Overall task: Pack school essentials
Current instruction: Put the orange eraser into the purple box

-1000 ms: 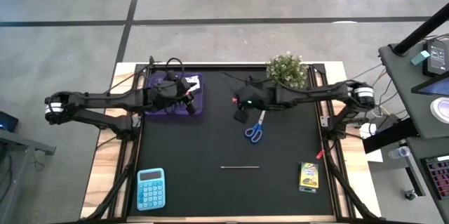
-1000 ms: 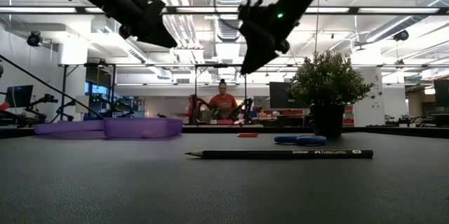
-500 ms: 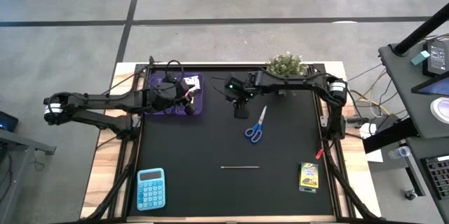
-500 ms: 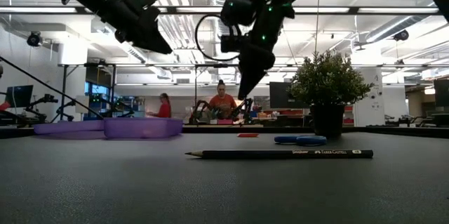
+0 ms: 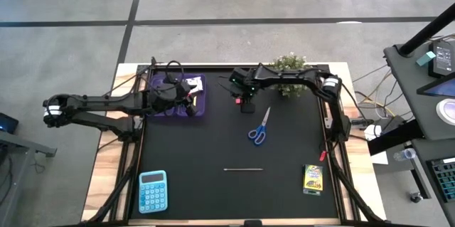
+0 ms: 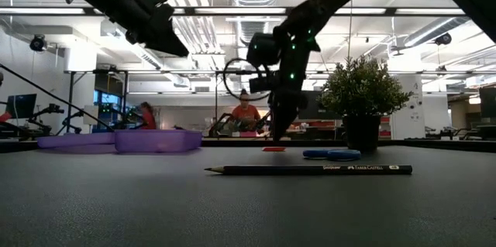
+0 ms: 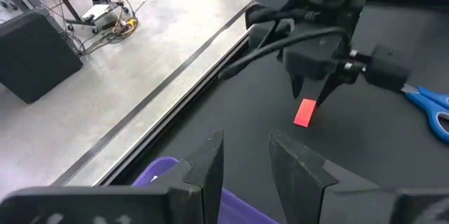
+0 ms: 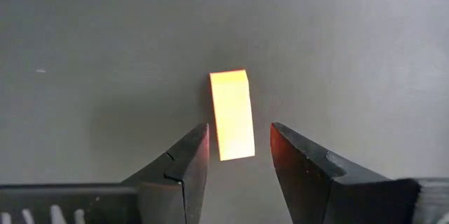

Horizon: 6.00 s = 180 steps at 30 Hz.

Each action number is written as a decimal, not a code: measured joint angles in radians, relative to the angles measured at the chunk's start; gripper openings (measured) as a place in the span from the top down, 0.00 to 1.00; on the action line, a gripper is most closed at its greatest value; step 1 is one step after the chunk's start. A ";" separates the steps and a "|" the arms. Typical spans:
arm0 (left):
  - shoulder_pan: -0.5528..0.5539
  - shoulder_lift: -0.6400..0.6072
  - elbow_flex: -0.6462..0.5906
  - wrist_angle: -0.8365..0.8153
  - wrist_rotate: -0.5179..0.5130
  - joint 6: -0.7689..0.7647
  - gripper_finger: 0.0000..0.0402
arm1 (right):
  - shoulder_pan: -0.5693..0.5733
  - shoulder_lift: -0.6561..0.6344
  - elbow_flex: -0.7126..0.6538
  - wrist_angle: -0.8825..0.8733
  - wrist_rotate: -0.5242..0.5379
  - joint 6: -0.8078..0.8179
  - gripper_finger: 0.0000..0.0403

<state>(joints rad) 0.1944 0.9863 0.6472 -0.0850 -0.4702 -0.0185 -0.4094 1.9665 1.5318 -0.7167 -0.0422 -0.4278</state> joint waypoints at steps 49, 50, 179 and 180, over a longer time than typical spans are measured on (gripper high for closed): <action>0.000 0.001 -0.002 -0.001 0.002 0.003 0.76 | 0.008 -0.049 -0.001 0.103 -0.008 0.034 0.98; 0.000 0.001 -0.002 -0.001 0.002 0.003 0.76 | 0.010 -0.061 -0.001 0.106 -0.008 0.034 0.98; 0.001 0.000 -0.014 0.006 0.002 0.003 0.76 | 0.278 -0.072 -0.201 0.468 0.219 0.748 0.95; 0.001 0.000 -0.014 0.006 0.002 0.003 0.76 | 0.289 -0.072 -0.201 0.477 0.218 0.728 0.95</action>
<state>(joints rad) 0.1951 0.9867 0.6327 -0.0788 -0.4683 -0.0151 -0.1206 1.8946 1.3304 -0.2395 0.1762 0.3003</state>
